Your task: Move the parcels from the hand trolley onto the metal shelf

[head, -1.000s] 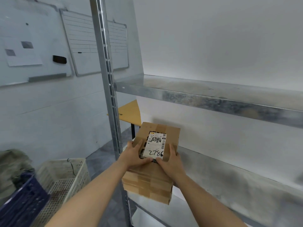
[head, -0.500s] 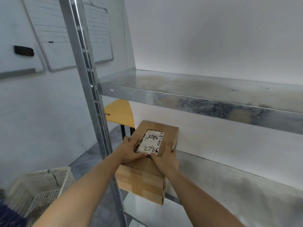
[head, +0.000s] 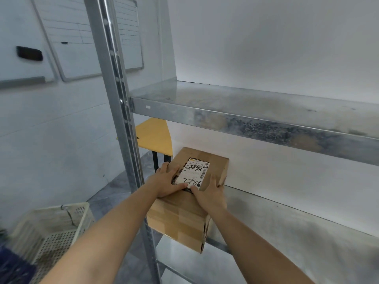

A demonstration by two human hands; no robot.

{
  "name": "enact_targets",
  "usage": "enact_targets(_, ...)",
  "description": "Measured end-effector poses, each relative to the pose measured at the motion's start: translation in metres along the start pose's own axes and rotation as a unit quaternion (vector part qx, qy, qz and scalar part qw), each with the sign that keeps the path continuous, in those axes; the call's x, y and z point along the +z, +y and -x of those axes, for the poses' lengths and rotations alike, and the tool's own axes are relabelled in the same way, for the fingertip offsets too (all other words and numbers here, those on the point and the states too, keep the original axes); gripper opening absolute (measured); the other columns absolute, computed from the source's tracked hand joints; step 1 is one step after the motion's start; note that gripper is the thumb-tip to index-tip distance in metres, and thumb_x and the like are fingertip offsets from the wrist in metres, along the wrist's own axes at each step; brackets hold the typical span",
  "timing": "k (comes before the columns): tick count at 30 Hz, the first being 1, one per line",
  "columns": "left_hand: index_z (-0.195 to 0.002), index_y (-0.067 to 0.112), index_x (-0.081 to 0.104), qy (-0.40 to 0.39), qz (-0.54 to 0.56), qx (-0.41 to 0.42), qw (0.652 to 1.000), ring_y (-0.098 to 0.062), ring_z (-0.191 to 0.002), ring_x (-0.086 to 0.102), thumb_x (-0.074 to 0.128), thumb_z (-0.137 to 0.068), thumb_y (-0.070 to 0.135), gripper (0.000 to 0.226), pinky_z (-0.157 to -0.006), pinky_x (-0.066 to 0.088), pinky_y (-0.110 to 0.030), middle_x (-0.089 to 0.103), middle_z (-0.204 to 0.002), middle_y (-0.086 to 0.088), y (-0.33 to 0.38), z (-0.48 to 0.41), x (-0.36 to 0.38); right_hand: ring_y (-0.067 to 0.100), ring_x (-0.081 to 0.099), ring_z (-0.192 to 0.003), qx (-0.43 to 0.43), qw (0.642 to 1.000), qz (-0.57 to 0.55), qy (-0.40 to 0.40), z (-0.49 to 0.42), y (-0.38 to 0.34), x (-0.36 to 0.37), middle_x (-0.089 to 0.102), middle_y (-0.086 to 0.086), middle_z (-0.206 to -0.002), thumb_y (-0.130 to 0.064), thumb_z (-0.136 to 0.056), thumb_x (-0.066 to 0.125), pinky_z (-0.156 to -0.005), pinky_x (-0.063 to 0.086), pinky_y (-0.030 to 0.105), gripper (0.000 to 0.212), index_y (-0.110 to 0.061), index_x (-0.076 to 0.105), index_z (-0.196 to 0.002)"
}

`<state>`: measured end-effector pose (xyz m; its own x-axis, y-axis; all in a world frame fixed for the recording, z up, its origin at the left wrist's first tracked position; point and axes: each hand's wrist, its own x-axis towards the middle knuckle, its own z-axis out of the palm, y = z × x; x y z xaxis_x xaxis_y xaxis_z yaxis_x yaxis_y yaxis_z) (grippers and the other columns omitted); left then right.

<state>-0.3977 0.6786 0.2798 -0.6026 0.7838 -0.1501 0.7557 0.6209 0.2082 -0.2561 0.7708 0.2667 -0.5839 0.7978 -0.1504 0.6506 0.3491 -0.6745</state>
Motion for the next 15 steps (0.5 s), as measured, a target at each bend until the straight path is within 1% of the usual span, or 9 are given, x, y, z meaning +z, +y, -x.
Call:
enact_targets(2, -0.15, 0.027, 0.005, 0.001, 0.003, -0.005, 1.0, -0.031, -0.145, 0.006, 0.04, -0.088, 0.063, 0.08, -0.115, 0.023, -0.047, -0.005, -0.158, -0.011, 0.002, 0.005, 0.0, 0.035, 0.04, -0.129, -0.004, 1.0, 0.019, -0.002, 0.002, -0.001, -0.002, 0.016, 0.017, -0.15, -0.058, -0.082, 0.052, -0.096, 0.042, 0.041, 0.087, -0.024, 0.008, -0.148)
enact_targets(4, -0.15, 0.025, 0.007, 0.013, -0.005, -0.01, 1.0, -0.031, -0.145, 0.006, 0.039, -0.089, 0.063, 0.078, -0.115, 0.022, -0.047, -0.003, -0.158, -0.012, 0.005, 0.01, 0.0, 0.037, 0.032, -0.135, -0.004, 0.999, 0.038, -0.005, 0.005, -0.001, -0.005, 0.005, 0.017, -0.154, -0.061, -0.081, 0.052, -0.1, 0.041, 0.044, 0.088, -0.024, 0.008, -0.148)
enact_targets(5, -0.15, 0.025, 0.007, 0.019, -0.013, -0.01, 1.0, -0.031, -0.146, 0.006, 0.038, -0.089, 0.063, 0.078, -0.115, 0.02, -0.047, -0.001, -0.158, -0.012, 0.006, 0.014, 0.0, 0.038, 0.027, -0.138, -0.004, 0.999, 0.043, -0.004, 0.007, -0.001, -0.007, 0.0, 0.017, -0.155, -0.061, -0.081, 0.052, -0.103, 0.039, 0.045, 0.088, -0.024, 0.008, -0.148)
enact_targets(7, -0.151, 0.027, 0.008, 0.029, -0.013, -0.006, 0.999, -0.032, -0.146, 0.006, 0.038, -0.09, 0.062, 0.076, -0.115, 0.016, -0.048, 0.001, -0.158, -0.014, 0.009, 0.023, -0.002, 0.039, 0.02, -0.14, -0.009, 0.999, 0.044, 0.001, 0.01, -0.001, -0.012, -0.002, 0.017, -0.155, -0.059, -0.082, 0.052, -0.108, 0.034, 0.047, 0.087, -0.023, 0.008, -0.148)
enact_targets(9, -0.151, 0.029, 0.008, 0.041, 0.007, -0.002, 0.999, -0.033, -0.145, 0.008, 0.04, -0.091, 0.059, 0.074, -0.115, 0.017, -0.049, 0.006, -0.157, -0.016, 0.013, 0.034, -0.007, 0.038, 0.016, -0.141, -0.022, 0.999, 0.046, 0.011, 0.014, -0.002, -0.018, -0.001, 0.018, -0.155, -0.058, -0.082, 0.051, -0.11, 0.031, 0.047, 0.086, -0.023, 0.008, -0.148)
enact_targets(11, -0.151, 0.027, 0.01, 0.054, 0.014, -0.005, 0.998, -0.034, -0.144, 0.013, 0.04, -0.091, 0.058, 0.073, -0.115, 0.019, -0.048, 0.012, -0.156, -0.016, 0.014, 0.045, -0.01, 0.038, 0.016, -0.141, -0.034, 0.998, 0.051, 0.015, 0.021, -0.004, -0.023, 0.001, 0.018, -0.155, -0.056, -0.083, 0.052, -0.111, 0.03, 0.045, 0.084, -0.022, 0.011, -0.148)
enact_targets(13, -0.151, 0.027, 0.01, 0.057, 0.015, -0.021, 0.998, -0.033, -0.145, 0.012, 0.039, -0.089, 0.062, 0.077, -0.116, 0.017, -0.048, 0.009, -0.157, -0.014, 0.011, 0.054, -0.009, 0.038, 0.024, -0.138, -0.052, 0.998, 0.043, 0.018, 0.029, -0.006, -0.026, 0.013, 0.019, -0.152, -0.054, -0.082, 0.054, -0.109, 0.032, 0.046, 0.08, -0.021, 0.017, -0.145)
enact_targets(15, -0.151, 0.028, 0.01, 0.055, 0.019, -0.035, 0.998, -0.031, -0.146, 0.01, 0.037, -0.085, 0.068, 0.081, -0.118, 0.016, -0.049, 0.008, -0.158, -0.012, 0.01, 0.066, -0.008, 0.037, 0.029, -0.134, -0.078, 0.996, 0.037, 0.018, 0.037, -0.008, -0.027, 0.024, 0.018, -0.146, -0.055, -0.078, 0.056, -0.108, 0.032, 0.049, 0.08, -0.023, 0.023, -0.143)
